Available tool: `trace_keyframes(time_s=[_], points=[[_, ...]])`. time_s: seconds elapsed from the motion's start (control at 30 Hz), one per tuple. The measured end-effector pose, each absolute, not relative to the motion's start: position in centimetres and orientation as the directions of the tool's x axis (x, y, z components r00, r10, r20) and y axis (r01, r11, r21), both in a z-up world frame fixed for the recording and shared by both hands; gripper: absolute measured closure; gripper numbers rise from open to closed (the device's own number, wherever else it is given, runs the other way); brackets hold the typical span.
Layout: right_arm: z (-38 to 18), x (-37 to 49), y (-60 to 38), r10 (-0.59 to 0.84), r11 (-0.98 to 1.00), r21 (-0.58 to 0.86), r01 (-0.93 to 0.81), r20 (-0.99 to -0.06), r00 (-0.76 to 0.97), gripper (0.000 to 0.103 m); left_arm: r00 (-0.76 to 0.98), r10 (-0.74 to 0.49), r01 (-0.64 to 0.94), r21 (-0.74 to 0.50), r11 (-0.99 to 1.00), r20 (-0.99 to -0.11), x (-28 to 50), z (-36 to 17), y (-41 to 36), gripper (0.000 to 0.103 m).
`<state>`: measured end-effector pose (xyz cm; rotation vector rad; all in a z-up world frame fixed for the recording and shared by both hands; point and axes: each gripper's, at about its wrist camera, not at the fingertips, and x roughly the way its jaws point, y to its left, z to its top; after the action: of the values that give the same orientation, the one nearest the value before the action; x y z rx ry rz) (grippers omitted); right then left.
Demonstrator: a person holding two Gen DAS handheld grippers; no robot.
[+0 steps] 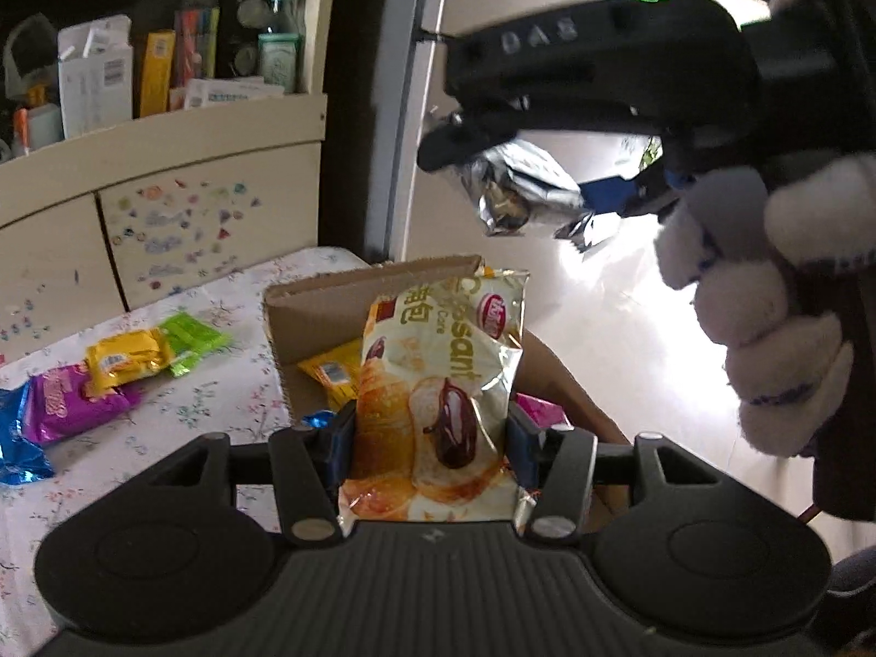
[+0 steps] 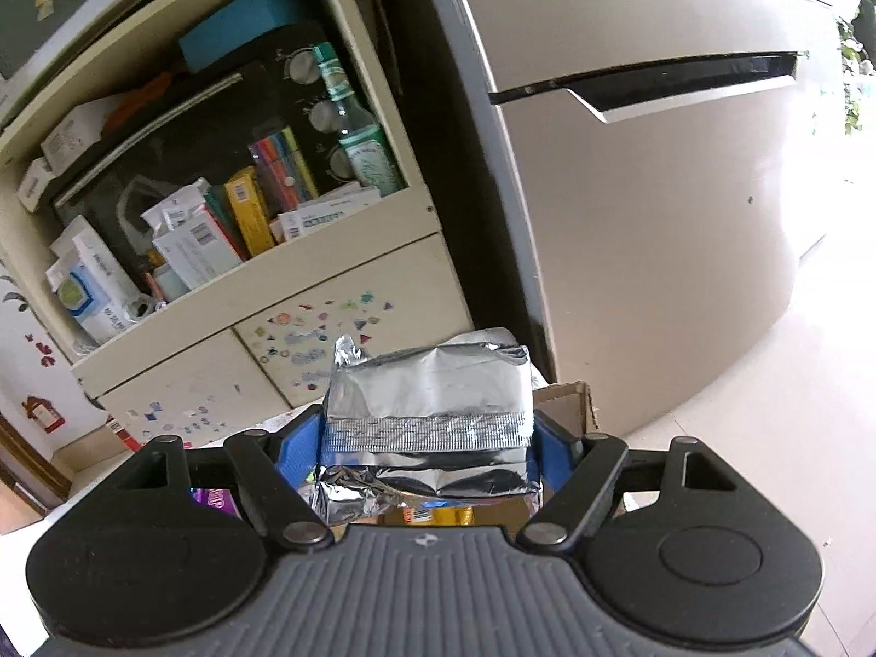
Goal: Organize snacks
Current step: 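Open left tool releasing croissant bag into box while right tool drops foil pack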
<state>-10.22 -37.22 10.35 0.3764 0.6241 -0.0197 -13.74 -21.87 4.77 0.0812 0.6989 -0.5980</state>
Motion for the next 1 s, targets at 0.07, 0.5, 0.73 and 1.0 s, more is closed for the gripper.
trace_keyframes(time_s=[0.07, 0.5, 0.73, 1.0], points=[[10.1, -10.0, -37.6, 0.073, 0.925, 0.343, 0.165, -0.585, 0.808, 0.016, 0.601, -0.5, 0.549, -0.133, 0.825, -0.623, -13.7, 4.7, -22.2, 0.039], [10.0, -10.2, -37.6, 0.125, 0.898, 0.411, 0.154, -0.576, 0.808, 0.009, 0.636, -0.474, 0.514, -0.124, 0.849, -0.609, -13.6, 6.3, -18.7, 0.011], [9.8, -9.4, -35.4, 0.169, 0.912, 0.397, 0.099, -0.586, 0.792, 0.007, 0.646, -0.411, 0.452, -0.112, 0.885, -0.643, -13.0, 6.2, -14.3, 0.01], [9.6, -8.6, -32.2, 0.232, 0.924, 0.383, 0.015, -0.59, 0.773, 0.007, 0.673, -0.304, 0.351, -0.07, 0.934, -0.675, -11.6, 6.0, -9.0, 0.009]])
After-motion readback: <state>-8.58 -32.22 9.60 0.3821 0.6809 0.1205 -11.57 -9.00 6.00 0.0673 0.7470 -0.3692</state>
